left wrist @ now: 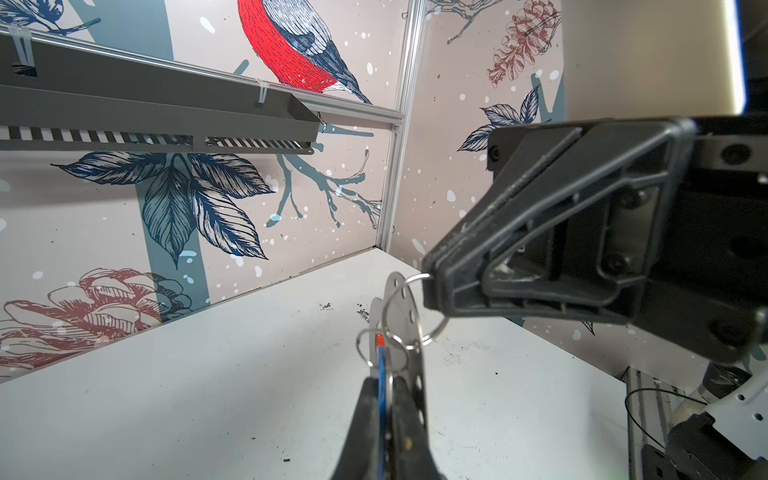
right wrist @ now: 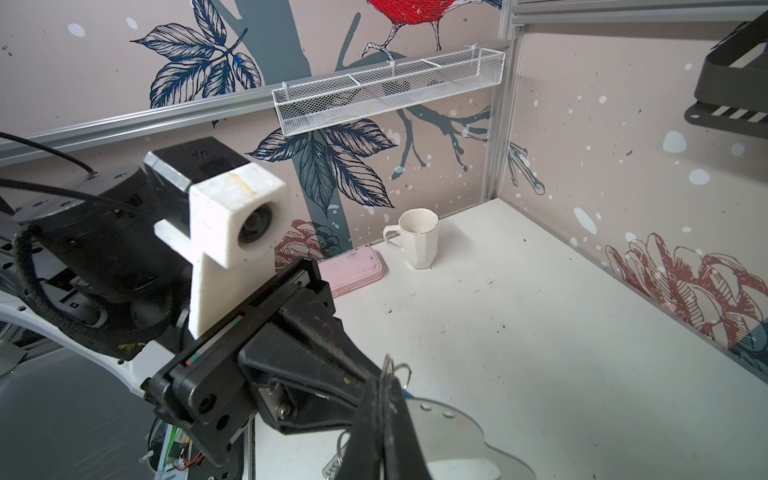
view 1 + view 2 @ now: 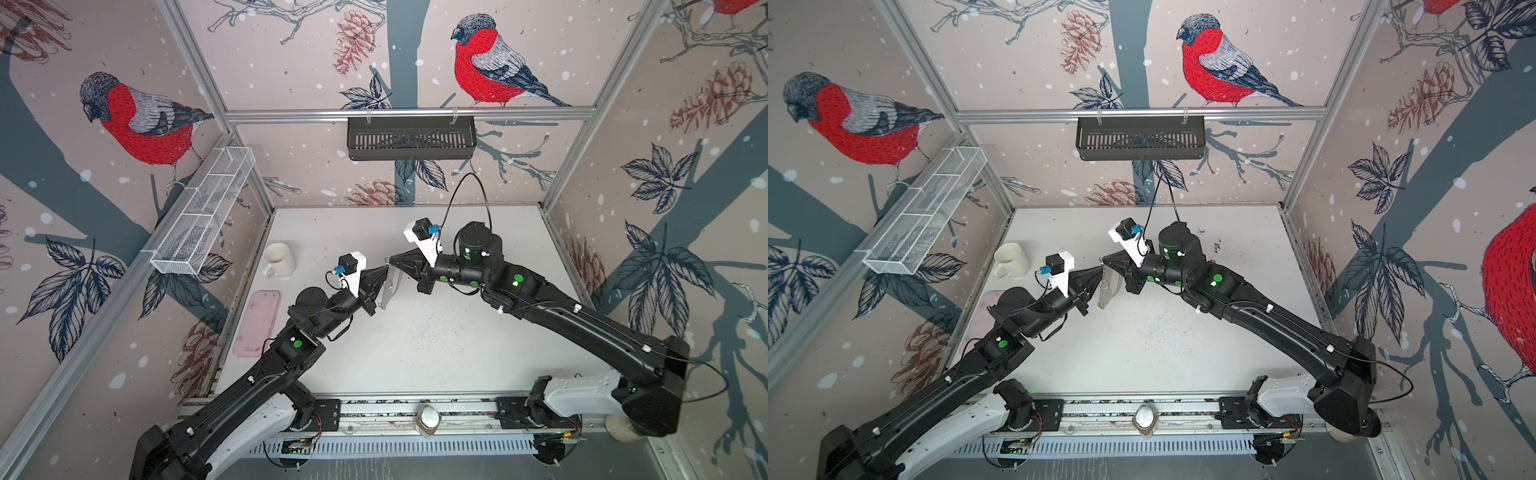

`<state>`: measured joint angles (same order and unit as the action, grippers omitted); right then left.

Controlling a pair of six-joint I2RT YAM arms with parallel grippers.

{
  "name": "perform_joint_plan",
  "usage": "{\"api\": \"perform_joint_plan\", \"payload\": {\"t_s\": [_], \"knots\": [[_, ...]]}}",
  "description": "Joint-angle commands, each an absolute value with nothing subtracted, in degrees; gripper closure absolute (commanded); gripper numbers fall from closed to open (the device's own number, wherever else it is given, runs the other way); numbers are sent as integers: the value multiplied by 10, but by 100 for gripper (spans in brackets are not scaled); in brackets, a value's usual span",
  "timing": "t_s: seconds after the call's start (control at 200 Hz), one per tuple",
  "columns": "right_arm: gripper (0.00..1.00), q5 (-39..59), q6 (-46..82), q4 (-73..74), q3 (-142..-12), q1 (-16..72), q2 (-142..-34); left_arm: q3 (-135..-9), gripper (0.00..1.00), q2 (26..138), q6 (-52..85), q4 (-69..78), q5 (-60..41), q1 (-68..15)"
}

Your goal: Put the keys on the keyring

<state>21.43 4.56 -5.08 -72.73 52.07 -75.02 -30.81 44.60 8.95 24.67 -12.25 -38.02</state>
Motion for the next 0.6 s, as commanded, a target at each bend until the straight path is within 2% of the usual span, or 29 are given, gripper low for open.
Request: {"api": "perform_joint_plan", "payload": {"t_s": [0.0, 0.07, 0.225, 0.38, 0.595], "knots": [[100, 223, 46, -1, -729, 522, -751, -312, 98, 442, 78, 238, -138, -379], [100, 224, 46, -2, -729, 522, -752, -312, 95, 438, 76, 234, -127, -379], [100, 228, 41, -4, -726, 522, -752, -311, 75, 423, 75, 225, -95, -379], [100, 230, 33, -3, -718, 521, -749, -312, 73, 410, 72, 215, -82, -379], [100, 252, 5, 4, -701, 511, -744, -315, 77, 389, 63, 195, -86, -379]]}}
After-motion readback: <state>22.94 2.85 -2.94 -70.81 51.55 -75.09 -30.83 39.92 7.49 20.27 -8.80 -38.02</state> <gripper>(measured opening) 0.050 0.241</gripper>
